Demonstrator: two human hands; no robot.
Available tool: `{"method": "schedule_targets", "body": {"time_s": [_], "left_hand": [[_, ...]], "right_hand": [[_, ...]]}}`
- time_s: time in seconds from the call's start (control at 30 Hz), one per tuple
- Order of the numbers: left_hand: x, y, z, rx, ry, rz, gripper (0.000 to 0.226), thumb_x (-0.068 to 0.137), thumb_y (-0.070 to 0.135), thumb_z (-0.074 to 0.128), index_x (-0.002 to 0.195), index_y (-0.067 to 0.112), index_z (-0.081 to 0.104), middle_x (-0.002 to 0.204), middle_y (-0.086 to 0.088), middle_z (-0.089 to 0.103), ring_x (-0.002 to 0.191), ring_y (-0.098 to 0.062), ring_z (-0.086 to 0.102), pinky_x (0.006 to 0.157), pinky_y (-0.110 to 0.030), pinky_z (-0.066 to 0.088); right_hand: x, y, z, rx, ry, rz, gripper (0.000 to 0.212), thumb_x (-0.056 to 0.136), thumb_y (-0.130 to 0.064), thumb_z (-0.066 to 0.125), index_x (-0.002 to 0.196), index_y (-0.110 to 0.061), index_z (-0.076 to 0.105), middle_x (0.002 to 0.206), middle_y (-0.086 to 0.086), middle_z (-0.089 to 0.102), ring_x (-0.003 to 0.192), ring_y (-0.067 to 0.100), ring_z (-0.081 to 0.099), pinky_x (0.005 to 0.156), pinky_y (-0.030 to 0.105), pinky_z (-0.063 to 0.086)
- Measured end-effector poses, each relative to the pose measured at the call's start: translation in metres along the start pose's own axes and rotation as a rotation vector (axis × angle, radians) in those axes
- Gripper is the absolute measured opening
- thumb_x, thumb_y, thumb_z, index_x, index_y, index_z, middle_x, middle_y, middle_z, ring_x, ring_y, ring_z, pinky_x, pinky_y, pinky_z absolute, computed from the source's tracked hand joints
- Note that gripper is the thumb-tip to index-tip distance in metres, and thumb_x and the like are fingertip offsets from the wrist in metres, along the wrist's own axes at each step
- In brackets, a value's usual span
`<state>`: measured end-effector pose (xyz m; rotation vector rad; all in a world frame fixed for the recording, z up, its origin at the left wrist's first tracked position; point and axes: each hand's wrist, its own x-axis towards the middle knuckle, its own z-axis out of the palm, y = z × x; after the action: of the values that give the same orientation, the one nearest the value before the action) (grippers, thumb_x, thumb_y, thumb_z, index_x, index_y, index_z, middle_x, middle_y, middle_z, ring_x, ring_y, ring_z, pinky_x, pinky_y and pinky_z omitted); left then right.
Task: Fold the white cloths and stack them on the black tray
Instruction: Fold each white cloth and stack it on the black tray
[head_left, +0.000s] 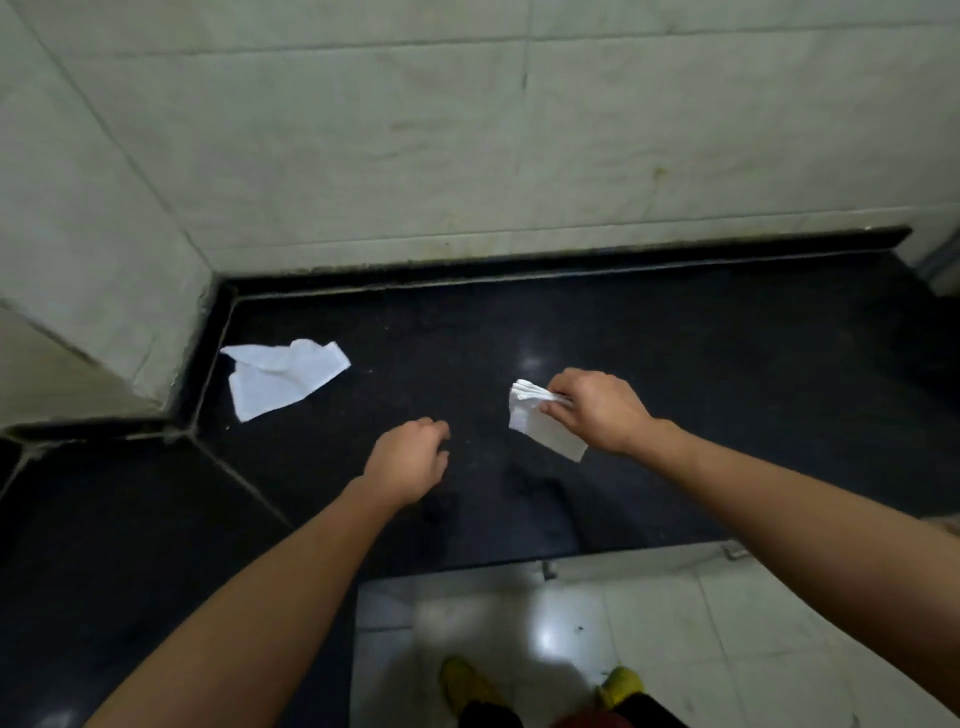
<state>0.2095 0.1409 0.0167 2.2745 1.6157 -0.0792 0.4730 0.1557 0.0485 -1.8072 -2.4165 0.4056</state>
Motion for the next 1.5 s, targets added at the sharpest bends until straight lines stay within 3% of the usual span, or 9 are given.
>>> {"method": "schedule_targets", "body": {"time_s": [0.2,0.37,0.57,0.77,1.07,1.37,1.5], "left_hand": [[0.042,0.113,-0.022,0.099,0.053,0.169,0.028,0.093,0.028,0.054,0.118,0.017,0.059,0.113,-0.004,0.062,0.101,-0.024,0.061,0.083,-0.039,0.052],[0.074,0.258,-0.013,0.139,0.103,0.322,0.025,0.091,0.028,0.052,0.112,0.017,0.060,0.112,-0.004,0.063,0.104,-0.027,0.060,0.081,-0.036,0.049],[0.104,0.434,0.005,0.144,0.126,0.517,0.028,0.092,0.031,0.051,0.116,0.018,0.058,0.116,-0.004,0.062,0.107,-0.027,0.058,0.082,-0.037,0.046],[0.138,0.557,0.021,0.179,0.104,0.673,0.028,0.093,0.032,0.050,0.118,0.019,0.057,0.116,-0.002,0.061,0.106,-0.025,0.058,0.080,-0.035,0.045],[0.235,0.724,0.035,0.105,0.135,0.839,0.025,0.094,0.030,0.052,0.115,0.018,0.059,0.108,-0.002,0.062,0.098,-0.025,0.060,0.077,-0.038,0.050],[0.336,0.891,0.006,0.059,0.194,0.954,0.021,0.089,0.027,0.053,0.106,0.016,0.060,0.102,-0.004,0.063,0.097,-0.027,0.059,0.075,-0.039,0.050],[0.363,0.952,0.007,0.060,0.224,0.973,0.020,0.086,0.026,0.054,0.102,0.016,0.062,0.101,-0.004,0.064,0.097,-0.027,0.060,0.077,-0.037,0.049]], "right_hand": [[-0.082,0.095,-0.052,-0.059,0.129,0.113,0.026,0.096,-0.042,0.049,0.110,-0.023,0.059,0.110,-0.002,0.065,0.100,0.025,0.060,0.071,0.034,0.041],[-0.176,0.199,-0.095,-0.090,0.195,0.240,0.023,0.096,-0.039,0.049,0.106,-0.022,0.060,0.107,-0.002,0.064,0.097,0.025,0.060,0.073,0.037,0.048],[-0.281,0.320,-0.142,-0.161,0.236,0.412,0.022,0.094,-0.036,0.049,0.107,-0.023,0.061,0.108,-0.003,0.063,0.099,0.024,0.060,0.069,0.034,0.043],[-0.356,0.408,-0.166,-0.151,0.286,0.568,0.023,0.095,-0.039,0.050,0.108,-0.023,0.061,0.108,-0.001,0.065,0.103,0.027,0.060,0.071,0.036,0.042],[-0.410,0.549,-0.220,-0.099,0.355,0.687,0.015,0.095,-0.037,0.052,0.095,-0.023,0.057,0.097,0.001,0.064,0.091,0.026,0.059,0.061,0.033,0.036],[-0.426,0.692,-0.323,-0.092,0.489,0.775,0.013,0.088,-0.032,0.055,0.082,-0.020,0.056,0.086,0.007,0.066,0.082,0.031,0.061,0.067,0.042,0.050],[-0.439,0.750,-0.353,-0.129,0.494,0.821,0.010,0.089,-0.026,0.053,0.087,-0.017,0.058,0.091,0.009,0.067,0.085,0.032,0.060,0.062,0.034,0.041]]}}
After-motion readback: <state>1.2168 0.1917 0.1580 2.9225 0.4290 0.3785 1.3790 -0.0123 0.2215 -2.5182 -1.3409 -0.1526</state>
